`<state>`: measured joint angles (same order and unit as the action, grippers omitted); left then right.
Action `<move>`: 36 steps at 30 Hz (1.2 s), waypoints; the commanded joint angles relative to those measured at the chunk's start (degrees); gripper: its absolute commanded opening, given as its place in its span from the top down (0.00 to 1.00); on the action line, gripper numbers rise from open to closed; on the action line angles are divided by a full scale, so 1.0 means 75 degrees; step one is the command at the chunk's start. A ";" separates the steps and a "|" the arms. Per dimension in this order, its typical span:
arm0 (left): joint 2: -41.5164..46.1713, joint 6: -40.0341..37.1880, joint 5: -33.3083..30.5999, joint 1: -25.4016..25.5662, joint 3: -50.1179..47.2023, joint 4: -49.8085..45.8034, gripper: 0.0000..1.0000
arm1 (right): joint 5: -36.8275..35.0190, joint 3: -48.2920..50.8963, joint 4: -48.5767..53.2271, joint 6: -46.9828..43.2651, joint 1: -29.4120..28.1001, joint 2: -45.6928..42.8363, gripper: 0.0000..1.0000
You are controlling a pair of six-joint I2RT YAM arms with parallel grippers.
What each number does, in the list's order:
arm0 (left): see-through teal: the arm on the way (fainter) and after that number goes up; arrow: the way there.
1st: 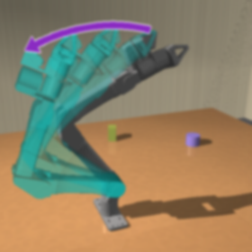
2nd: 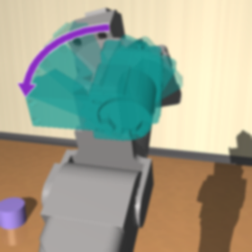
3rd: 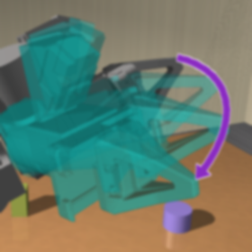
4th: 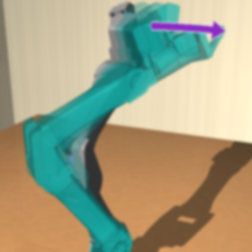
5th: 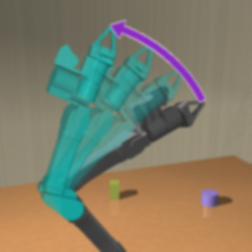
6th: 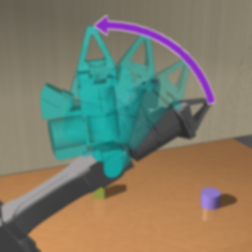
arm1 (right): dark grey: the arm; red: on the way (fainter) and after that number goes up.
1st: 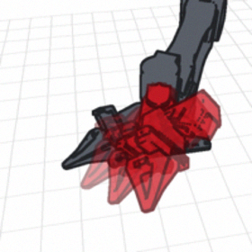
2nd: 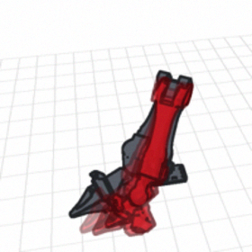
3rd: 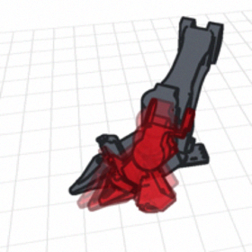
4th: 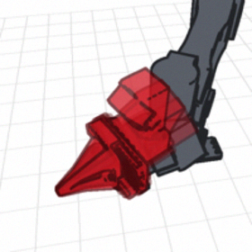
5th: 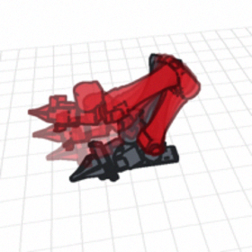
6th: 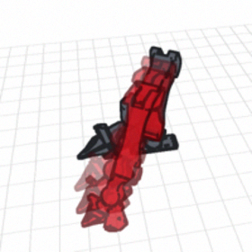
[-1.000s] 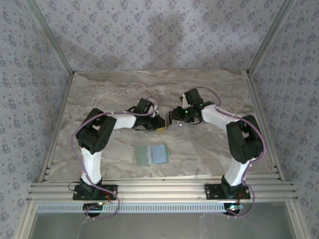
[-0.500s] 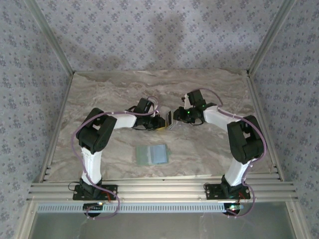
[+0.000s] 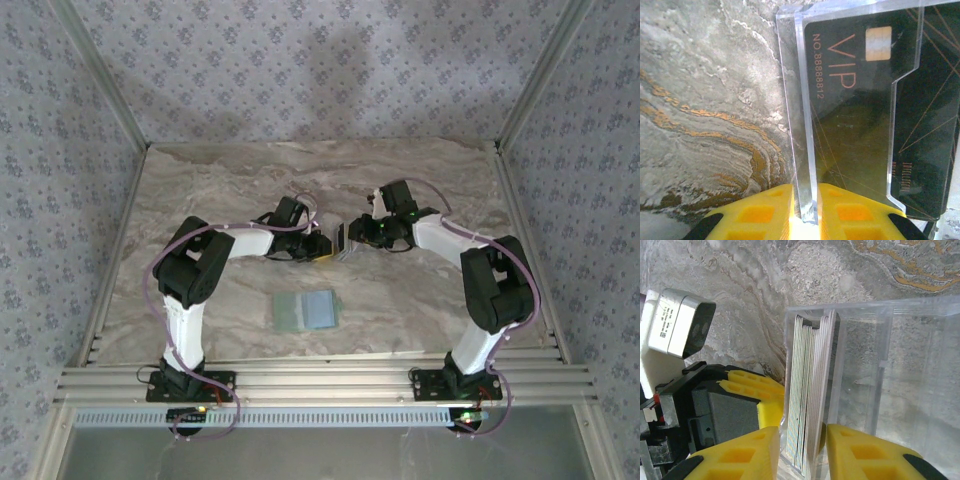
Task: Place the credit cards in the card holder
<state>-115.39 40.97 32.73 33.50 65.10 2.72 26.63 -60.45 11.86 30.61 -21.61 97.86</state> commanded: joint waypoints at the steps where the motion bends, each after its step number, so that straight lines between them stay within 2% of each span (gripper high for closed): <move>1: -0.0363 -0.0017 -0.0075 0.0065 0.0167 0.0036 0.81 | 0.0183 0.0079 0.0021 0.0067 0.0070 -0.0230 0.67; 16: -0.0468 0.0022 -0.0052 0.0069 0.0192 0.0071 0.81 | -0.0032 0.0204 0.0231 0.0099 0.0187 -0.0635 0.79; 22: -0.0494 0.0045 -0.0027 0.0071 0.0203 0.0082 0.81 | -0.0253 0.0201 0.0392 0.0090 0.0209 -0.0657 0.87; 36: -0.0370 0.0149 0.0013 0.0058 0.0150 0.0129 0.81 | -0.2420 0.0178 0.1288 -0.0224 -0.0174 -0.1541 0.98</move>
<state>-115.94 41.85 33.80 33.19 65.65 2.50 13.43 -59.48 18.52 30.35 -22.13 88.40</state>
